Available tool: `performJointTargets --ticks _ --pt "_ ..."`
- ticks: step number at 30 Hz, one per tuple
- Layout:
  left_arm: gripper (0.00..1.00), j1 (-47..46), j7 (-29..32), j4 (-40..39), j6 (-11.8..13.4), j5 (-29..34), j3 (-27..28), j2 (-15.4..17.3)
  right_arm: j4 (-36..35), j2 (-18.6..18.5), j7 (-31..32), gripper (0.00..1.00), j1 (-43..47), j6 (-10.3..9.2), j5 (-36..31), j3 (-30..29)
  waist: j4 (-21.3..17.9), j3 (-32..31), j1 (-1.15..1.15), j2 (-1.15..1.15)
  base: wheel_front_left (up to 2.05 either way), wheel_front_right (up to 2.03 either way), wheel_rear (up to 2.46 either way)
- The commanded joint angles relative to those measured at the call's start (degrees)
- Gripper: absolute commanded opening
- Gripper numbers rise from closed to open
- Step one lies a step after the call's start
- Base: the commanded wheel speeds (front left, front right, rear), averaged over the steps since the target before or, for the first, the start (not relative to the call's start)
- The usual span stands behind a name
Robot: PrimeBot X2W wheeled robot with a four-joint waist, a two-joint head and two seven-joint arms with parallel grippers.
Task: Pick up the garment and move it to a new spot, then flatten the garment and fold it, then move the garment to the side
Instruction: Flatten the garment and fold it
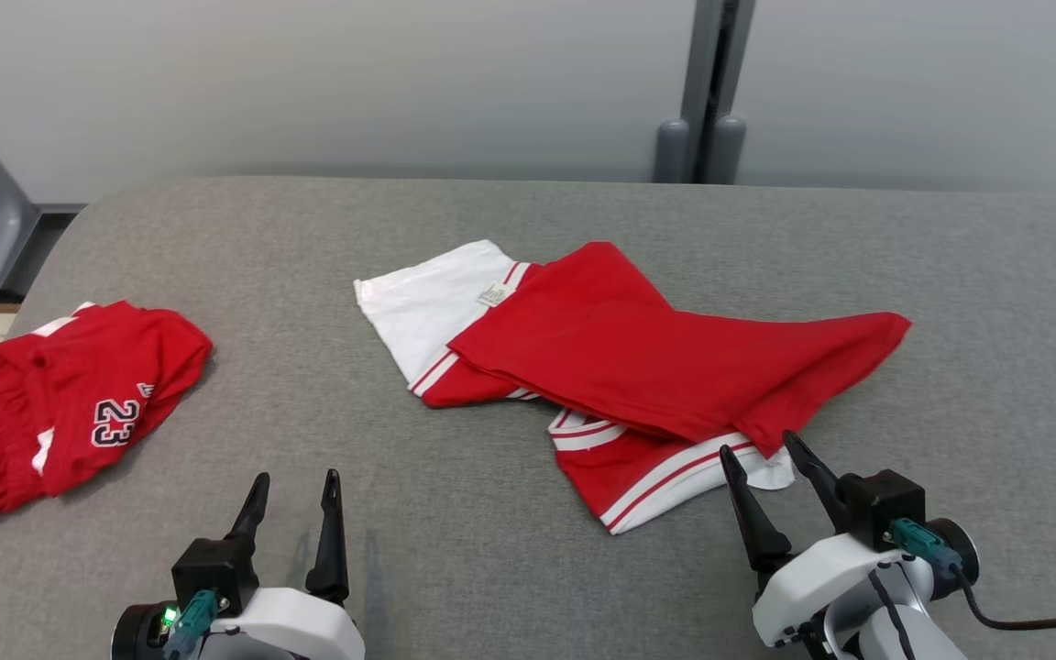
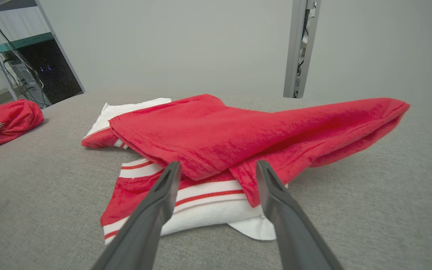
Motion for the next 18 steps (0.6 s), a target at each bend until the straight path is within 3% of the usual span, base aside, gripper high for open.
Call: performJointTargets --ticks 1,9,17,18 --pt "1.00 -1.26 -0.02 -0.07 -0.15 -0.20 -0.02 0.26 0.72 -0.33 -0.02 1.00 -0.97 0.01 0.04 -0.24 3.04 1.63 0.00 0.00 0.00 0.00 0.00" --pt "1.00 -1.35 -0.01 -0.08 -0.26 -0.89 -0.34 0.21 4.92 -0.40 -0.03 1.00 -3.56 0.00 -0.60 -1.95 7.56 4.45 0.00 0.00 0.00 0.00 0.00" --pt "1.00 -2.32 -0.01 -0.62 -0.14 -1.55 -0.83 0.22 6.61 -0.36 -0.02 1.00 -5.04 0.00 -1.90 -4.13 8.37 6.35 0.00 0.00 0.00 0.00 0.00" --pt "1.00 -2.67 -0.01 -0.67 -0.11 -1.72 -1.11 0.22 6.57 -0.37 -0.03 0.96 -5.27 0.00 -2.18 -4.36 8.28 6.61 0.00 0.00 0.00 0.00 0.00"
